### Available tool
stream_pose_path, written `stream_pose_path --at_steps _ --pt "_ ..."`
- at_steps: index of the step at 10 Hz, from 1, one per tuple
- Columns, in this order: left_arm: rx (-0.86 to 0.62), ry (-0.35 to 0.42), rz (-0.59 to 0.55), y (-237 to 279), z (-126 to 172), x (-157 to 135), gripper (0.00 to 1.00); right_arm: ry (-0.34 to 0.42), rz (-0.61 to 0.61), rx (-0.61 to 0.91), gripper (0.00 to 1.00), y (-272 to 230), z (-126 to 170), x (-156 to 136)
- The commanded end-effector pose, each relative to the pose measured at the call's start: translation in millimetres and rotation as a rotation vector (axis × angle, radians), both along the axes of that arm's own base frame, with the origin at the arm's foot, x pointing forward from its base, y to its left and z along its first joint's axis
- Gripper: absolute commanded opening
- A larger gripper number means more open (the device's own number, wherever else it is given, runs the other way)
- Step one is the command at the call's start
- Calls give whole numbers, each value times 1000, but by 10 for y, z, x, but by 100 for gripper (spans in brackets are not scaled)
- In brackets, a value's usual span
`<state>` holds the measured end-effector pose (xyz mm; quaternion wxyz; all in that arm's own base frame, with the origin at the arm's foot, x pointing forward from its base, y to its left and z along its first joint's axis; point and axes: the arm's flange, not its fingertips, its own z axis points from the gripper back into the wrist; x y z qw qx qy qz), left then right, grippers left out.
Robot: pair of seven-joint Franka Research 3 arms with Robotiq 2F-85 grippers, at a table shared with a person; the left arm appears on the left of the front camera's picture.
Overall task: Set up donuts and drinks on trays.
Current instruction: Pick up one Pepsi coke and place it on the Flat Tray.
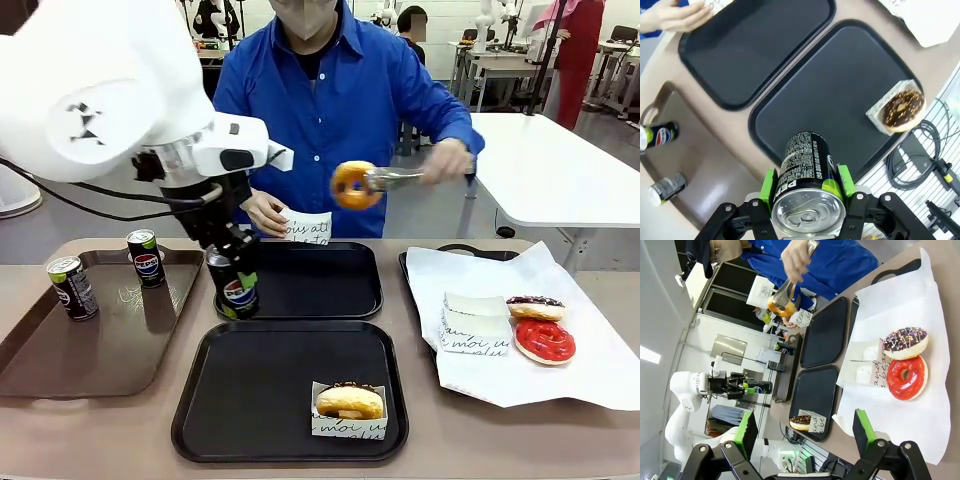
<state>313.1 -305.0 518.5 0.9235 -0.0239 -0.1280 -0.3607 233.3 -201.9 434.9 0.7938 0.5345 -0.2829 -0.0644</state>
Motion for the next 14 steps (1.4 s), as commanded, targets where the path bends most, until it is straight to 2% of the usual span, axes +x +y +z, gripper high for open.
stream_pose_path --at_steps 1,6,8,11,12,13,14 --pt "-10 16 -5 -89 -5 -12 59 -21 3 9 100 -6 -4 8" --pt "0 9 -6 -43 -63 22 59 -21 3 9 100 -6 -4 8" --pt "-5 83 5 -32 -177 347 59 -21 3 9 100 -6 -4 8" --pt "-3 178 38 -76 -414 547 59 -21 3 9 100 -6 -4 8" --pt "70 121 15 141 -93 330 59 -21 3 9 100 -6 -4 8" --pt "6 14 14 538 380 -2 59 -21 3 9 100 -6 -4 8" --pt "-4 -44 29 888 581 -283 59 -21 3 9 100 -6 -4 8"
